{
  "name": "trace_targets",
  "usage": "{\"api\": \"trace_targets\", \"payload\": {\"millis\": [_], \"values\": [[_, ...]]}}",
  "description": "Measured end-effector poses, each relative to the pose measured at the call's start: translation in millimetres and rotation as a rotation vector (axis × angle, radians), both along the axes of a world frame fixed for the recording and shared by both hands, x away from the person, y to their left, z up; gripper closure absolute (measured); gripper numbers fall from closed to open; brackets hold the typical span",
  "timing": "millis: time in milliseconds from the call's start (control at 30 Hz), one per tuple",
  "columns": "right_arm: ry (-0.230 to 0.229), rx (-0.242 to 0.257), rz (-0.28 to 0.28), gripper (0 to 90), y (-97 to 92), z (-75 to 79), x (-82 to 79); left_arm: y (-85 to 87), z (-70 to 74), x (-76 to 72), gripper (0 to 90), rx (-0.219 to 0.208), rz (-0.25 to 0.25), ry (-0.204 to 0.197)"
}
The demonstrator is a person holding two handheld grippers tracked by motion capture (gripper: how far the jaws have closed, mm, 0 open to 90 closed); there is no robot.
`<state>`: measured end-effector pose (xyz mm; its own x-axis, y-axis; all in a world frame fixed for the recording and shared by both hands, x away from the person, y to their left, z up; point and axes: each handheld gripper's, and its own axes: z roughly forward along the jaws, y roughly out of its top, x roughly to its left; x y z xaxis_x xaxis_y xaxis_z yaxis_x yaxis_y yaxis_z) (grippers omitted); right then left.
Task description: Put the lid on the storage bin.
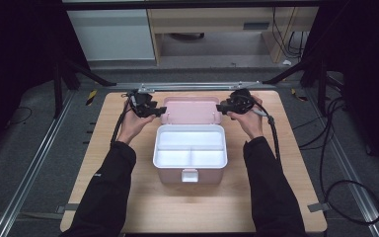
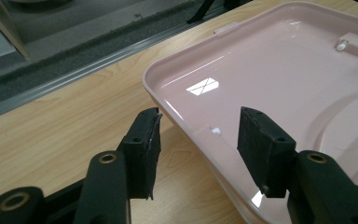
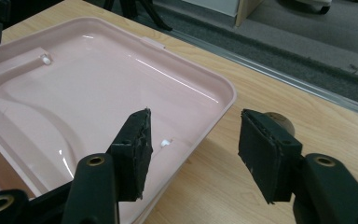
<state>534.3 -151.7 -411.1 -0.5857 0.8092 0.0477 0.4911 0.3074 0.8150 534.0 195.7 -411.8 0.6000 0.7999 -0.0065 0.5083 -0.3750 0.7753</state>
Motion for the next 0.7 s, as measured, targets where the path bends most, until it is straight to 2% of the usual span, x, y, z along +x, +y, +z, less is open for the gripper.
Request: {"api": "trace_targets", "payload": {"millis": [100, 167, 400, 467, 500, 700], "values": [[0.024, -0.008, 0.019, 43.9, 4.9, -6.9, 1.6, -1.9, -4.3, 2.1, 49.8, 0.013, 0.004, 0.013], [0.034, -0.01, 0.024, 44.0, 7.0, -10.6, 2.6, -3.0, -6.9, 3.7, 49.4, -0.001, 0.002, 0.027], [0.075, -0.011, 0.026, 43.2, 16.4, -25.0, 7.4, -9.3, -19.7, 8.9, 47.5, 0.006, -0.005, 0.082], [0.079, -0.027, 0.016, 43.4, 17.1, -26.9, 8.1, -10.9, -21.2, 9.4, 46.6, 0.011, -0.01, 0.084], [0.085, -0.023, 0.013, 43.6, 16.5, -27.6, 8.8, -13.0, -22.6, 10.2, 46.0, 0.013, -0.002, 0.076], [0.111, -0.017, 0.012, 43.0, 16.5, -32.7, 12.4, -11.4, -25.0, 12.4, 45.3, -0.008, -0.003, 0.09]]}}
